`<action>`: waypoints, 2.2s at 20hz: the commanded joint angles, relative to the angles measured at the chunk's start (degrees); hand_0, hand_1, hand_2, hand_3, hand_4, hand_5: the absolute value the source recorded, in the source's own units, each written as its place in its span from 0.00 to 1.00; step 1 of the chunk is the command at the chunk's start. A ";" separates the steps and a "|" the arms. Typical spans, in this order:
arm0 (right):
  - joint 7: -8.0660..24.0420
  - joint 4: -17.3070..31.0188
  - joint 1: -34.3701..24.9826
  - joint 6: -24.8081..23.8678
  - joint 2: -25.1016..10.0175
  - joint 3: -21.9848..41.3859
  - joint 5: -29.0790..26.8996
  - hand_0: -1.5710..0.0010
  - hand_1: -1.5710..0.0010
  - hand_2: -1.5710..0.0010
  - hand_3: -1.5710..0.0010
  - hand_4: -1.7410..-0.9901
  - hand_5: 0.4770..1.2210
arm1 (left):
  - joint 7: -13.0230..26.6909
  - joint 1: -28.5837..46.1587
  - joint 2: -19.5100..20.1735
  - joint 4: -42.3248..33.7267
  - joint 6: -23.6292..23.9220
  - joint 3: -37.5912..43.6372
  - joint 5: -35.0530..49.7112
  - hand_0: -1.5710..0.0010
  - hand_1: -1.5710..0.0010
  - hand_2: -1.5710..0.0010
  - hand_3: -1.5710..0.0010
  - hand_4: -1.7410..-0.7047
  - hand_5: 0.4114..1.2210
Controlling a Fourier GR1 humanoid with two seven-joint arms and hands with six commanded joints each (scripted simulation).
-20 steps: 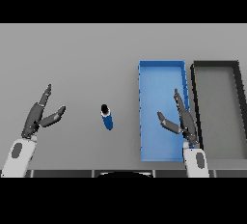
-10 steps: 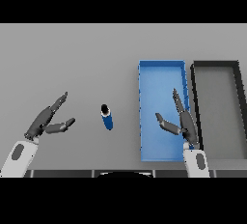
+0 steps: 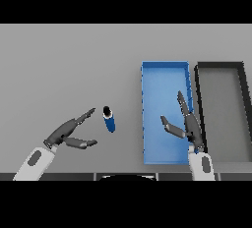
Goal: Pick up the blue pipe and place it into the blue bin.
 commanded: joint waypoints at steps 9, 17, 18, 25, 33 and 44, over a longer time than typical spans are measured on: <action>1.77 -0.57 0.48 -0.39 0.60 -0.16 -0.24 1.00 1.00 1.00 1.00 0.62 0.18 | 3.09 -6.45 -10.71 7.26 0.39 -4.24 -2.15 1.00 1.00 1.00 1.00 0.60 0.05; 1.17 -0.68 1.36 -0.12 0.35 -0.14 -0.08 1.00 1.00 1.00 1.00 0.63 0.17 | -1.54 -11.51 -17.26 15.22 0.66 -4.60 -3.65 1.00 1.00 0.99 0.99 0.61 0.12; 1.55 -0.61 0.85 -0.15 0.43 -0.39 -0.47 1.00 1.00 1.00 1.00 0.63 0.17 | -2.01 -11.28 -18.46 15.61 0.93 -4.45 -2.98 1.00 0.98 0.93 0.94 0.58 0.17; 1.16 -0.51 0.08 0.00 0.46 -0.17 -0.33 1.00 1.00 1.00 1.00 0.64 0.18 | -4.97 -10.23 -22.91 18.05 2.80 -3.35 -1.11 0.29 0.26 0.23 0.26 0.16 0.80; 1.14 -0.15 -0.01 -0.18 0.21 -0.17 0.25 1.00 1.00 1.00 1.00 0.66 0.20 | -8.10 -11.20 -23.49 12.39 5.64 -5.14 -2.76 0.05 0.04 0.04 0.10 0.03 0.97; -0.17 0.24 0.76 -0.30 -0.32 -0.13 1.28 1.00 1.00 1.00 1.00 0.74 0.21 | 0.34 -14.55 -22.38 2.26 3.52 -6.65 -0.34 0.00 0.00 0.00 0.08 0.01 1.00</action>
